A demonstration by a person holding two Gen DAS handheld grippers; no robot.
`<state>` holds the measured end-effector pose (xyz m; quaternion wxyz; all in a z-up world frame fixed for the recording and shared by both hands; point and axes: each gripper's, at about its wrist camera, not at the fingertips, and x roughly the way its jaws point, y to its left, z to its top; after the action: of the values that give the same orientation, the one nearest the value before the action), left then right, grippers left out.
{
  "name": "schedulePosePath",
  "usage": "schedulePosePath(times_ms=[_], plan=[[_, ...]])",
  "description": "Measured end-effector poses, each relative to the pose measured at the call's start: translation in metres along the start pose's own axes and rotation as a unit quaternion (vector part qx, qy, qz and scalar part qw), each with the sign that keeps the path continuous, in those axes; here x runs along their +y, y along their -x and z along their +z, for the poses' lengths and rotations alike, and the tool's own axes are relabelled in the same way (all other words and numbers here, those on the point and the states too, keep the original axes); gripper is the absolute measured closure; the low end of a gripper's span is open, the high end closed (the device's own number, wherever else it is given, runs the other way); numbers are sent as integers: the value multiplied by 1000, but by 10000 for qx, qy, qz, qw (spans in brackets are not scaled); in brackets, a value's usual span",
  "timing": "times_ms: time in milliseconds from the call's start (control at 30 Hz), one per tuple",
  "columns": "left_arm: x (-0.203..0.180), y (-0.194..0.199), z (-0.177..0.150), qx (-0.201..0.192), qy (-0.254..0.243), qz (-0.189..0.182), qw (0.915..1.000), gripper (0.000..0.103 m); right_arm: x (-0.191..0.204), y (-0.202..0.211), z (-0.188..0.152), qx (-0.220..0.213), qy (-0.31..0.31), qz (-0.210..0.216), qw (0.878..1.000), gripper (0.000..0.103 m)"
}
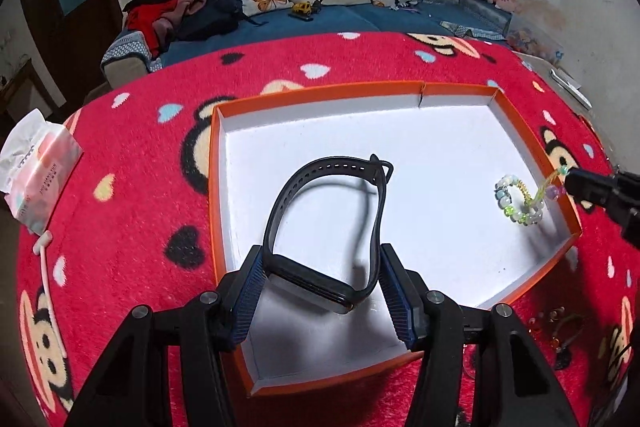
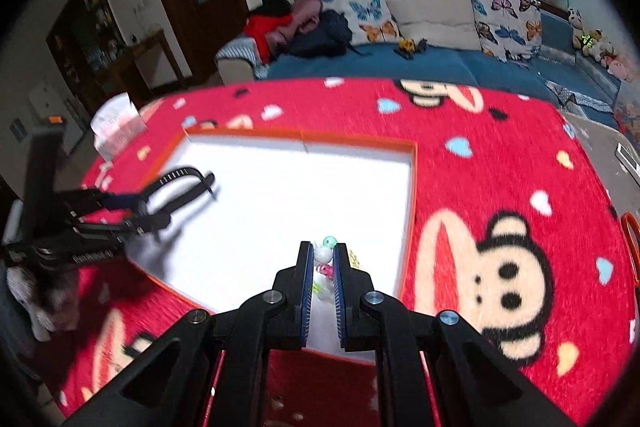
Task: Organize jewelry
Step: 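Carry the bracelet into the tray with the right gripper while the left gripper grasps the black watch band, then open the right gripper to drop the bracelet while the left lowers the band into the tray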
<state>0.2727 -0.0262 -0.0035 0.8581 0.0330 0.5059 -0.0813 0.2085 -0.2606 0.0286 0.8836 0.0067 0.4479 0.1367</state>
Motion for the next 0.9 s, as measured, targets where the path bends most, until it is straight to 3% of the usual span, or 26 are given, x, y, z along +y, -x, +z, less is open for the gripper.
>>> schedulePosePath(times_ms=[367, 467, 533, 600, 900], plan=[[-1, -8, -7, 172, -41, 45, 9998, 37, 0, -22, -15, 464, -106, 77, 9988, 90], [-3, -8, -8, 171, -87, 102, 9998, 36, 2, -22, -16, 474, -22, -15, 9989, 83], [-3, -5, -8, 146, -88, 115, 9998, 36, 2, -18, -16, 440, -5, -33, 9990, 69], [-2, -2, -7, 131, -51, 94, 9999, 36, 2, -13, -17, 382, 2, -58, 9993, 63], [1, 45, -16, -209, 70, -6, 9998, 35, 6, 14, -26, 193, 77, -169, 9996, 60]])
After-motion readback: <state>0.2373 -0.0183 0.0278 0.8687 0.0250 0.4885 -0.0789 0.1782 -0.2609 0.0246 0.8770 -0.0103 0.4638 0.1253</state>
